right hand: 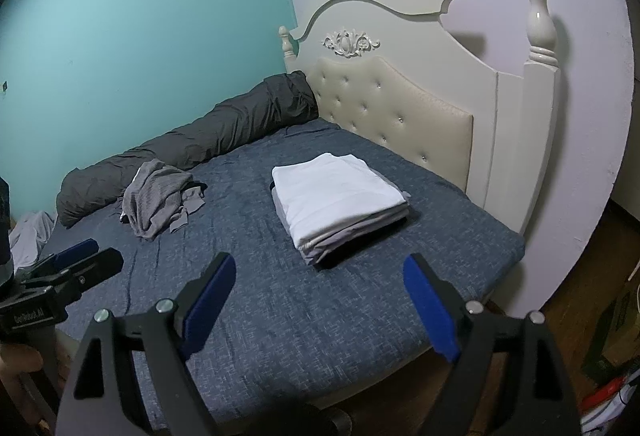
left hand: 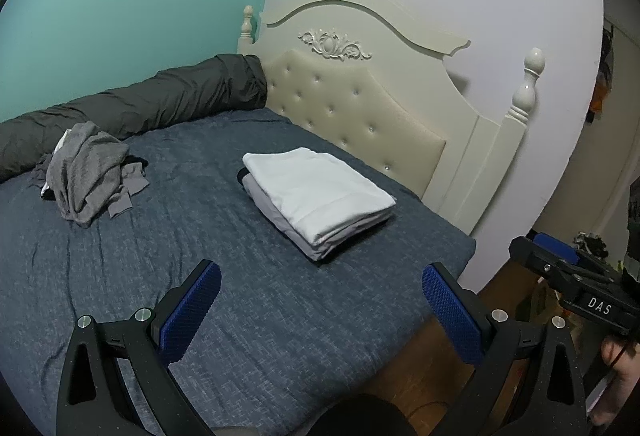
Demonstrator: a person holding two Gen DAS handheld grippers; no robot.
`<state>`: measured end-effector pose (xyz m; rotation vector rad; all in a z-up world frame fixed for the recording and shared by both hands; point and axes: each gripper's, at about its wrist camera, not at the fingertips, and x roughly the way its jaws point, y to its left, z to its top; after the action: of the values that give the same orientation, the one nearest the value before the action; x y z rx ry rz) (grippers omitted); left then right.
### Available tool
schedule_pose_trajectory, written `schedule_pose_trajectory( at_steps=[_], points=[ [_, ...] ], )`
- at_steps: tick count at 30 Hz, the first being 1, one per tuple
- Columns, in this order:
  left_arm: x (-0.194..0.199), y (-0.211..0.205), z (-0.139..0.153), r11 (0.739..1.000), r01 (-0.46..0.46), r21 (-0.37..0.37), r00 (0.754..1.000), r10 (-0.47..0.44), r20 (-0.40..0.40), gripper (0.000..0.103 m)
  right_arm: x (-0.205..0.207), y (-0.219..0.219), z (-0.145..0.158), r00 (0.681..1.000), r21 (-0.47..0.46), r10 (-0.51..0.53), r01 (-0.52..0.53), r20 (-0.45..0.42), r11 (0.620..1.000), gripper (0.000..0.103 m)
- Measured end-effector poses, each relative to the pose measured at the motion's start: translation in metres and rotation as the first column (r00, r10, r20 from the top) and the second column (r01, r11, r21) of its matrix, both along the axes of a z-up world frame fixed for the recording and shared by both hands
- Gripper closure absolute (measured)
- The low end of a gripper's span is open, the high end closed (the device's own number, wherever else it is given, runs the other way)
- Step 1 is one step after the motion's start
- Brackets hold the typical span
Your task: Fold clothes
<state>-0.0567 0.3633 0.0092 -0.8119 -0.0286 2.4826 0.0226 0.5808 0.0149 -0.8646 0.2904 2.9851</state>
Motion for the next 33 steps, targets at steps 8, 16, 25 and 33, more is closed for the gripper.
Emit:
schedule_pose_trajectory(
  at_steps=[8, 16, 25, 33],
  points=[
    [0.007, -0.008, 0.002, 1.0, -0.009, -0.003, 1.0, 0.009, -0.016, 0.0, 0.005, -0.003, -0.001, 1.0, 0.009, -0.007, 0.007, -0.006, 1.0, 0.016],
    [0.012, -0.011, 0.004, 1.0, 0.004, 0.006, 1.0, -0.004, -0.018, 0.0, 0.004, -0.004, -0.004, 1.0, 0.012, -0.011, 0.011, 0.0, 1.0, 0.016],
    [0.015, -0.012, 0.006, 1.0, 0.004, -0.002, 0.999, -0.004, -0.032, 0.0, 0.005, -0.004, -0.003, 1.0, 0.018, -0.015, 0.015, -0.003, 1.0, 0.016],
    [0.017, -0.014, 0.005, 1.0, -0.004, 0.004, 0.999, 0.004, -0.037, 0.0, 0.004, -0.003, -0.005, 1.0, 0.017, -0.014, 0.014, 0.003, 1.0, 0.016]
  ],
)
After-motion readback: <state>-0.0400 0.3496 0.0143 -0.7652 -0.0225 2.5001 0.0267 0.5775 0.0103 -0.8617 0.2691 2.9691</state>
